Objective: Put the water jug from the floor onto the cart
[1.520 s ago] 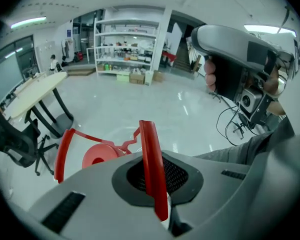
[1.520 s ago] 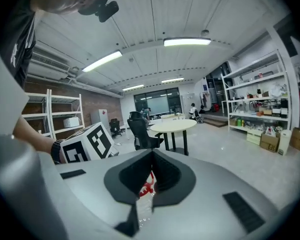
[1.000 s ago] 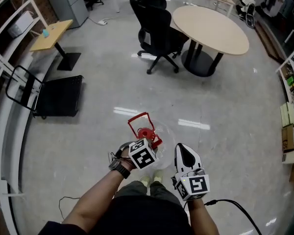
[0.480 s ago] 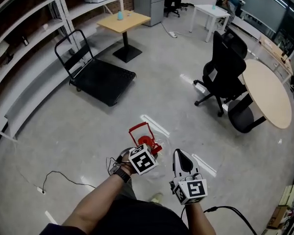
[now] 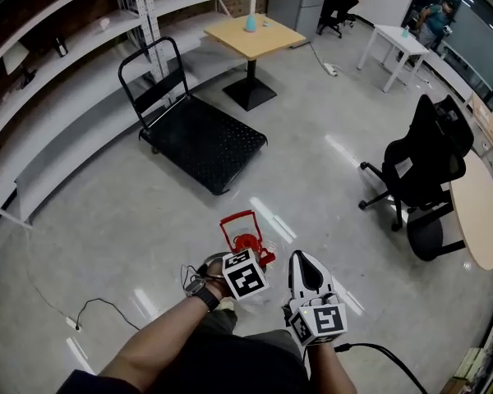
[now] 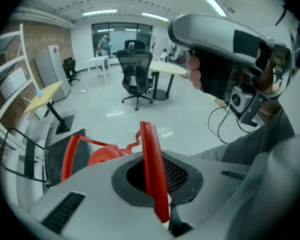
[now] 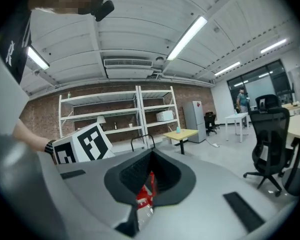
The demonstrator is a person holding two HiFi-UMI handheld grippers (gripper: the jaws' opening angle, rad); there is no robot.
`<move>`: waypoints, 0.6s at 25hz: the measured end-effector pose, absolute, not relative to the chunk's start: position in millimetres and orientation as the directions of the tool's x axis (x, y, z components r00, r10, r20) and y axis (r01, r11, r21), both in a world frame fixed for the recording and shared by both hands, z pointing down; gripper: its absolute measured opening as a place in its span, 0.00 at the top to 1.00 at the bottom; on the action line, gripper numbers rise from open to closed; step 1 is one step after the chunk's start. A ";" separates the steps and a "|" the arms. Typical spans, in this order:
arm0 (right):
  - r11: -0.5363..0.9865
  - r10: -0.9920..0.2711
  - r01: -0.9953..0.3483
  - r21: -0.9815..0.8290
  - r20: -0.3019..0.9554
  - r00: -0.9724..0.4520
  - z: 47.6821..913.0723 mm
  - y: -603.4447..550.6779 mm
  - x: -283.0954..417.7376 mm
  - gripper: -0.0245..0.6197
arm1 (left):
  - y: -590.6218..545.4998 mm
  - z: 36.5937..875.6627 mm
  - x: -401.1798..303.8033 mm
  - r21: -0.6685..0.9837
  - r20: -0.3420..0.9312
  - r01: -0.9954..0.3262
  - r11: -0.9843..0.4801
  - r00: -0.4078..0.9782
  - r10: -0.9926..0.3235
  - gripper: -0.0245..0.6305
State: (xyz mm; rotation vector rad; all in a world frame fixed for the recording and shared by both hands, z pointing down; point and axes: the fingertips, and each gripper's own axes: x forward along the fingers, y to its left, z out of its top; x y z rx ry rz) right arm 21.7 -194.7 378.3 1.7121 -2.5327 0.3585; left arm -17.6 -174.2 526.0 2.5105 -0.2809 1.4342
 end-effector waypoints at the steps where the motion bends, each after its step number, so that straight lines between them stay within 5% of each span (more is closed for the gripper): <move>1: 0.377 -0.903 -0.914 -0.149 0.160 -0.399 372.6 -214.5 2.7 0.96 | -194.1 521.6 -33.9 0.097 0.867 -0.286 -0.953 0.495 -0.060 0.96; 15: 0.544 -0.819 -0.823 -0.163 0.111 -0.563 372.4 -480.2 -144.9 0.96 | -482.0 514.6 -200.8 0.030 0.876 -0.516 -0.856 0.426 -0.226 0.96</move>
